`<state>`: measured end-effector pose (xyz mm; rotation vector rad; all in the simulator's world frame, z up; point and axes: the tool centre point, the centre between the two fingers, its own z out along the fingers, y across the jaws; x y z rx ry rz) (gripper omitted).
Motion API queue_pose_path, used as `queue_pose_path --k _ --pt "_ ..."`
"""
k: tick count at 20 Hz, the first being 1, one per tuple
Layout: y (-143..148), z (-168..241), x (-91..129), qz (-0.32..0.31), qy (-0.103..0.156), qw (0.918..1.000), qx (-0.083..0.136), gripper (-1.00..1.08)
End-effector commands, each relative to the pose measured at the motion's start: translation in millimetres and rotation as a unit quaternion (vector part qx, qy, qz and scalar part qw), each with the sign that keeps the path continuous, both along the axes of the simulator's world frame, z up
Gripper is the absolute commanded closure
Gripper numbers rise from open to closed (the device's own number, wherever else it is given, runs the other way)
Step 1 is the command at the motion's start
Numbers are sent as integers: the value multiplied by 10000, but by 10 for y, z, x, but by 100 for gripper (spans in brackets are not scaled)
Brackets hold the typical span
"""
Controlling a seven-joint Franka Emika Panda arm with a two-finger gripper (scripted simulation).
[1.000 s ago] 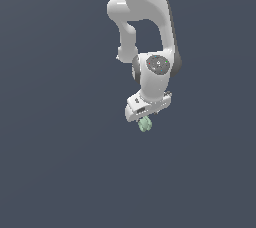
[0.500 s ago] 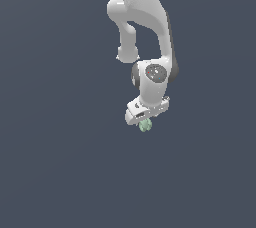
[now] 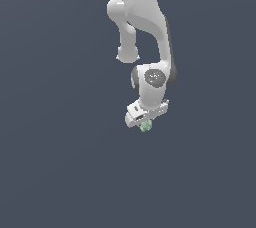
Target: Pick up the object and move it to a goal position.
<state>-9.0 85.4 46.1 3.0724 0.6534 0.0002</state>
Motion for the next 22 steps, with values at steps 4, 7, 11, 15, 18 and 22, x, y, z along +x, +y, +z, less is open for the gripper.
queue_pose_path --k 4,7,11,15,18,22 --pt "8 -8 -1 6 2 10000 2 108" --pt "4 -1 -3 4 2 10000 0 108" --pt "-12 47 0 4 2 10000 0 108" --pt "-59 194 9 4 2 10000 0 108" --pt "-117 372 20 4 2 10000 0 108" --pt "-217 695 40 7 2 10000 1 108"
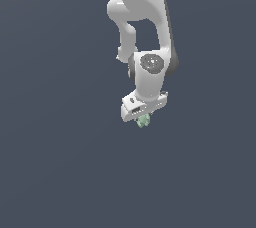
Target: Pick up the object and move it to a goal position.
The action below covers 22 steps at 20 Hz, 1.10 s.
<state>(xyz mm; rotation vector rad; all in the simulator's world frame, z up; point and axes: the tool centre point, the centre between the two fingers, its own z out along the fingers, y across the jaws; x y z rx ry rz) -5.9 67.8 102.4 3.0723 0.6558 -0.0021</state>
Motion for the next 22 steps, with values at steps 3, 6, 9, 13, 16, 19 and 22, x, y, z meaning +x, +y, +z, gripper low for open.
queue_pose_path --k 3,6,9,13,16,19,22 --pt "-134 429 29 1 -5 10000 3 108" --pt "-239 767 52 3 -5 10000 6 108" --pt "-349 1118 78 5 -5 10000 9 108" --pt "-491 1571 114 5 -5 10000 9 108" --pt "-594 1900 142 6 -6 10000 12 108" --pt "-695 2218 172 6 -6 10000 12 108" --pt "-793 2526 204 6 -6 10000 12 108"
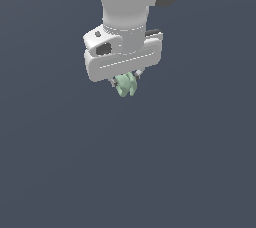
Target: Pick up the object and move it to a goal position.
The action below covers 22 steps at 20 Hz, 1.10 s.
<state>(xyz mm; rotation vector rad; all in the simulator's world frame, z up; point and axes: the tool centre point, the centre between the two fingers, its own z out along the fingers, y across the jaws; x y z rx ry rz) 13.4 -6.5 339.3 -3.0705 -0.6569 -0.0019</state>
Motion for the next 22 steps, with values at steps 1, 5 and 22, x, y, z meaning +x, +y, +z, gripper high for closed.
queue_pose_path --k 1,5,22 --pt "-82 258 21 0 5 10000 -2 108" --pt "-195 611 64 0 5 10000 -2 108" --pt "-392 1218 163 -4 4 10000 -8 108"
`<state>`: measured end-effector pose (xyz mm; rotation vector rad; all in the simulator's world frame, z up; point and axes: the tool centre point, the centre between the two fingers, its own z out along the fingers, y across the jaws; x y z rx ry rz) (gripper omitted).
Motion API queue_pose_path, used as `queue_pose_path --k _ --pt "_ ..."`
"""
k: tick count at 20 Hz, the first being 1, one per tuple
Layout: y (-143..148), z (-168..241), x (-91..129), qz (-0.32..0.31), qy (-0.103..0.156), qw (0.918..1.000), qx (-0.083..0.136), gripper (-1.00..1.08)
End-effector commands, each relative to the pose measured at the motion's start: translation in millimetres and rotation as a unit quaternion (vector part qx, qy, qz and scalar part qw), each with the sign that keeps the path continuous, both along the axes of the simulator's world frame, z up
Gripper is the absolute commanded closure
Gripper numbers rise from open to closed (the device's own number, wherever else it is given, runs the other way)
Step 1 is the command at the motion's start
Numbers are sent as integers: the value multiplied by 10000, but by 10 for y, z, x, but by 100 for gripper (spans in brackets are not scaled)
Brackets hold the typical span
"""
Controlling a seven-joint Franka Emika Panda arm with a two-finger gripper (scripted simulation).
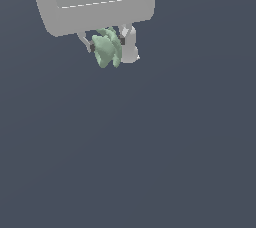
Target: Pick up the object and move it to a goal position.
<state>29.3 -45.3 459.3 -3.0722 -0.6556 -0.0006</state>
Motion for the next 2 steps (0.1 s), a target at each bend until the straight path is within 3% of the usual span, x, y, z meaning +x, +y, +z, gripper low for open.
queue_pose_path --k 1,2 --pt "-6 21 5 1 2 10000 0 108" --pt "-6 22 5 1 2 10000 0 108"
